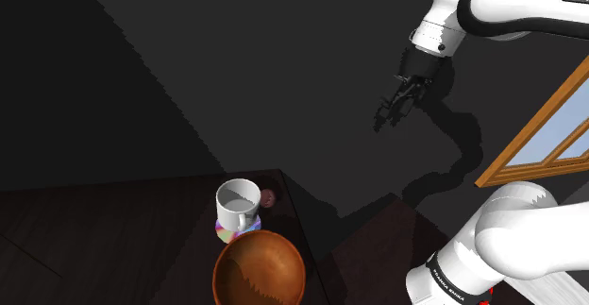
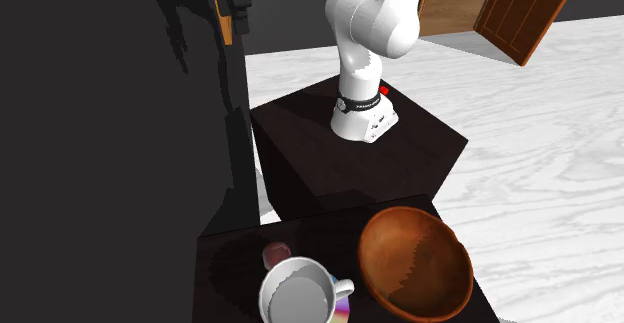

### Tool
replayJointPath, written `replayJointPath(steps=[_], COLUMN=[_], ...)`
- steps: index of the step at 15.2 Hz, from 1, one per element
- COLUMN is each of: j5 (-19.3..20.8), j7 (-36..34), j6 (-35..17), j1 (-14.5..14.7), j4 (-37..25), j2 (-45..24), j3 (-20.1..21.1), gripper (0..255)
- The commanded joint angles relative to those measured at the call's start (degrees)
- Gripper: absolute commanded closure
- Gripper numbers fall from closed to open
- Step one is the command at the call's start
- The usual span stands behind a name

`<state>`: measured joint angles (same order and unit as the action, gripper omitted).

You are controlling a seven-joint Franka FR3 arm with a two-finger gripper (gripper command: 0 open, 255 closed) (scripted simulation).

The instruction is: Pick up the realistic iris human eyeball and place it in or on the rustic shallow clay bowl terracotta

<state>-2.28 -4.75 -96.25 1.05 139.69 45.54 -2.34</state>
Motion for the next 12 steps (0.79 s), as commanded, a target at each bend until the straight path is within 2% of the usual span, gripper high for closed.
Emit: replayJointPath(steps=[1, 7, 12], j5=[0.0, -5.1, -9.0], j7=[0.0, -12.1, -22.2], j6=[0.0, -8.6, -16.7], j1=[0.0, 1.1, 1.9], j4=[0.0, 6.1, 8.4], j2=[0.0, -1.3, -6.0], j3=[0.0, 8.0, 15.1], gripper=[0, 0, 0])
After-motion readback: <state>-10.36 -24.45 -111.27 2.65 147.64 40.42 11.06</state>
